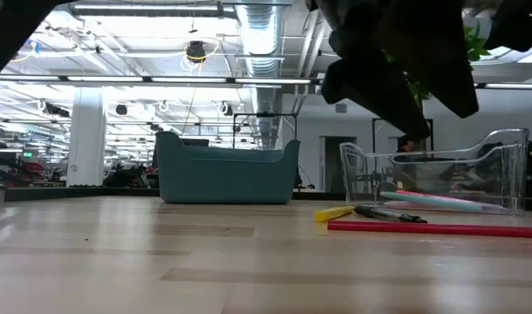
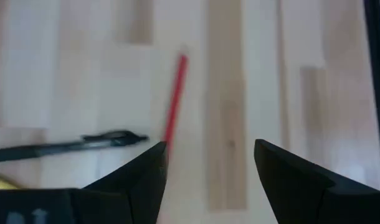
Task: Sort pens & pencils
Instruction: Put the red pencil into the blue bin
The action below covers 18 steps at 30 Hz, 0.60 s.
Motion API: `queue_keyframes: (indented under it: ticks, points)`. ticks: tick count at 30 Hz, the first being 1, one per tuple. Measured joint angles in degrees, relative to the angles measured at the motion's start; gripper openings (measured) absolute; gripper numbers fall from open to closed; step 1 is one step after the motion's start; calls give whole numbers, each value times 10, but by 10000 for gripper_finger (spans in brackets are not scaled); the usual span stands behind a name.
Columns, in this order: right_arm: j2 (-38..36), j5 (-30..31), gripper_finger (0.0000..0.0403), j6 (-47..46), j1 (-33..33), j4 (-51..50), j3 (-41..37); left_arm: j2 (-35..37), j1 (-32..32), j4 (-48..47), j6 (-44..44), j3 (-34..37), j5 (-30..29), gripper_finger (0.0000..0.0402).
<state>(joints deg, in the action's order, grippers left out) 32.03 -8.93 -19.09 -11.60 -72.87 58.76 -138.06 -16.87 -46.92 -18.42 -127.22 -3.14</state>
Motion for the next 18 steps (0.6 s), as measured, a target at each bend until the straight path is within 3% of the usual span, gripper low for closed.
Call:
queue_keyframes:
  ticks: [15, 18]
  points:
    - [0, 0, 254, 6, 0, 0, 0, 1, 15, 65, 8, 123, -8, 229]
    - [0, 0, 254, 1, 0, 0, 0, 1, 16, 86, 15, 147, 19, 228]
